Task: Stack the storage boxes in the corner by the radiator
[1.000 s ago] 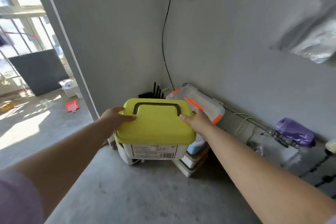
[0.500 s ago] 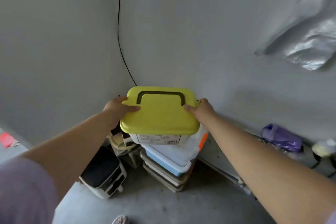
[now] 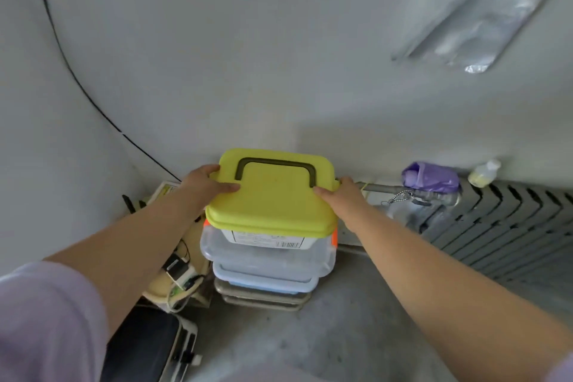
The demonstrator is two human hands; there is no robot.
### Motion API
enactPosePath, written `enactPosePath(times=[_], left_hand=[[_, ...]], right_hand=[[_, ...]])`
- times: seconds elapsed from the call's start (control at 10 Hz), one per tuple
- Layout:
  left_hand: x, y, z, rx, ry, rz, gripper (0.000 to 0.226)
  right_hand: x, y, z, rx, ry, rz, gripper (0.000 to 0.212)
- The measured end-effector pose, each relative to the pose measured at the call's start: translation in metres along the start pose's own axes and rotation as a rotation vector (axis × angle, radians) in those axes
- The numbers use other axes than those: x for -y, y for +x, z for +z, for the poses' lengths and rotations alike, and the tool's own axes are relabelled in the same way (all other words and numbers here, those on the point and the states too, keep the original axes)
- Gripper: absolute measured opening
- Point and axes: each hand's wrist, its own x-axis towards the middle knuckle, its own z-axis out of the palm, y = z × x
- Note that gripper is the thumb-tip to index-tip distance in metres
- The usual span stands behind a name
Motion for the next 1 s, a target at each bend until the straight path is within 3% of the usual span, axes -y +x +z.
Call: enactPosePath(times=[0.3,0.8,0.9,1.0], left_hand=[[0.009,0.025,0.005,0.057,0.123,0.083,0.085],[0.020,0.033,-0.001,0.128,0.134,0.125,0.084],[0.014,0.034,-0.001,0.103,0.238,0.159,0.084],[-0.001,0.024,-0.001,-0.001,0.486,0.213,0.088]], right_hand=[[-0.019,-0.005,0.011,-0.065,0.026,0.091,0.079],[-0.015,-0.009,0.024,-0.117,-0.155,0.026,0.051],[-0.010,-0.009,0.026,-0.116,-0.233,0.051,0.052],[0.000,-0.015,0.021,-0.156,-0.338,0.057,0.055]])
